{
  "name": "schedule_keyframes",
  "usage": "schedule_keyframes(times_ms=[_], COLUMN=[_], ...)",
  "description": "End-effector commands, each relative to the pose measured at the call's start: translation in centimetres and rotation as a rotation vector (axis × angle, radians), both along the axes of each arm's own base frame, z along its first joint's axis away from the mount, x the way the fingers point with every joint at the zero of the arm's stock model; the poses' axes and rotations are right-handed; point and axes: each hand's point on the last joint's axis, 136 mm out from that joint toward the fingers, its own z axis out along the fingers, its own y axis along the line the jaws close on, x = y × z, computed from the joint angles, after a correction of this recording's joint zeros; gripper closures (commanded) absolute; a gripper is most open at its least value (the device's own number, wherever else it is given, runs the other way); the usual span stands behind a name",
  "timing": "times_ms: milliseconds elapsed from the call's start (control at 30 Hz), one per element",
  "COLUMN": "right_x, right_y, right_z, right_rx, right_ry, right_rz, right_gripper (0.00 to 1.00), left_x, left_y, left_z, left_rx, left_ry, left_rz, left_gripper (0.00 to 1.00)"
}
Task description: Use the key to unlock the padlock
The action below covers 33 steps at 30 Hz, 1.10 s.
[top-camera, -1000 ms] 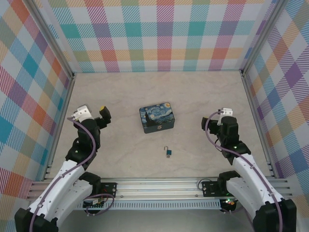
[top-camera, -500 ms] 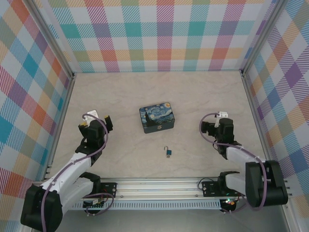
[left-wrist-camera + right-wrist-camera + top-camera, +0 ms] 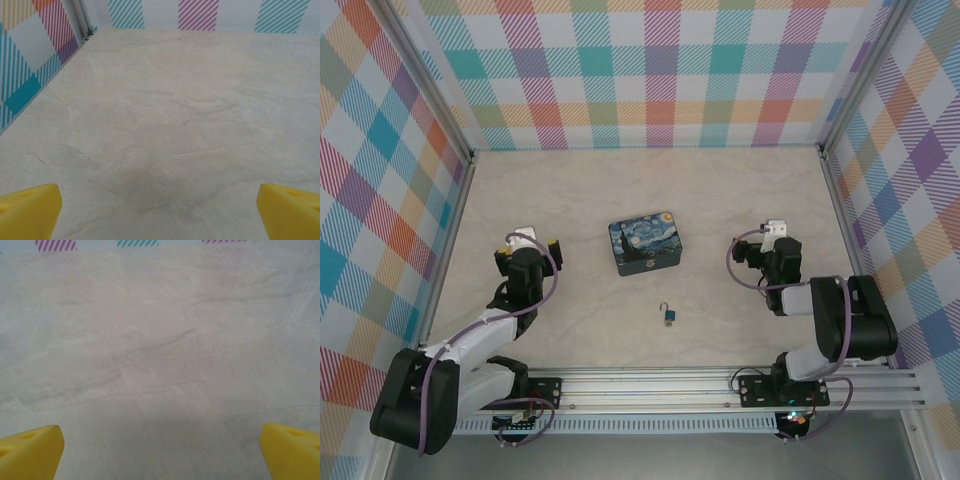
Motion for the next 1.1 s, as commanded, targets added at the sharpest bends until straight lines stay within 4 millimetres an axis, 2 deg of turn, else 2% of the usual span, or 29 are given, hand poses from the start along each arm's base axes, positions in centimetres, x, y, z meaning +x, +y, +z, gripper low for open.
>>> schedule_keyframes(times_ms=[0,233,467,567,633,767,900,1000,1067], right_x=[2.0,2.2,2.2,2.2,2.2,2.2,2.2,2.2,2.2], right_y=[0.5,-0.1,-0.1,-0.1,-0.1,-0.1,-0.1,-0.1,-0.1], right_z=[2.2,2.2,2.2,2.2,2.2,2.2,2.2,2.2,2.2], right_rx=[0.014,0.056,0.055,0.054,0.053,0.054,0.054,0.053,0.054], right_ry=[-0.054,-0.037,-0.037,-0.037,-0.036,-0.037,-0.037,-0.037,-0.037], right_rz=[0.044,0.046,0.045,0.046,0.045,0.045,0.045,0.045,0.046], right_gripper=[0.0,0.0,0.0,0.0,0.0,0.0,0.0,0.0,0.0], left_x=[0.9,2.8,3.6,3.9,4.0,4.1,5.4,6.8,6.8], left_y=[-0.5,-2.2,-2.5,-2.7,-1.9,-1.8,-1.9,-0.4,-0.2], left_z=[0.6,-1.0,-1.3,-2.5,-2.6,-3.6,-4.4,-5.0,-5.2], left_rx=[0.007,-0.017,0.047,0.061,0.048,0.001,-0.024,-0.095,-0.123], left_ry=[-0.049,-0.054,-0.072,-0.087,-0.101,-0.094,-0.029,0.037,0.044], left_rz=[-0.049,-0.125,-0.163,-0.183,-0.148,-0.183,-0.207,-0.163,-0.172], left_gripper=[0.0,0.0,0.0,0.0,0.0,0.0,0.0,0.0,0.0])
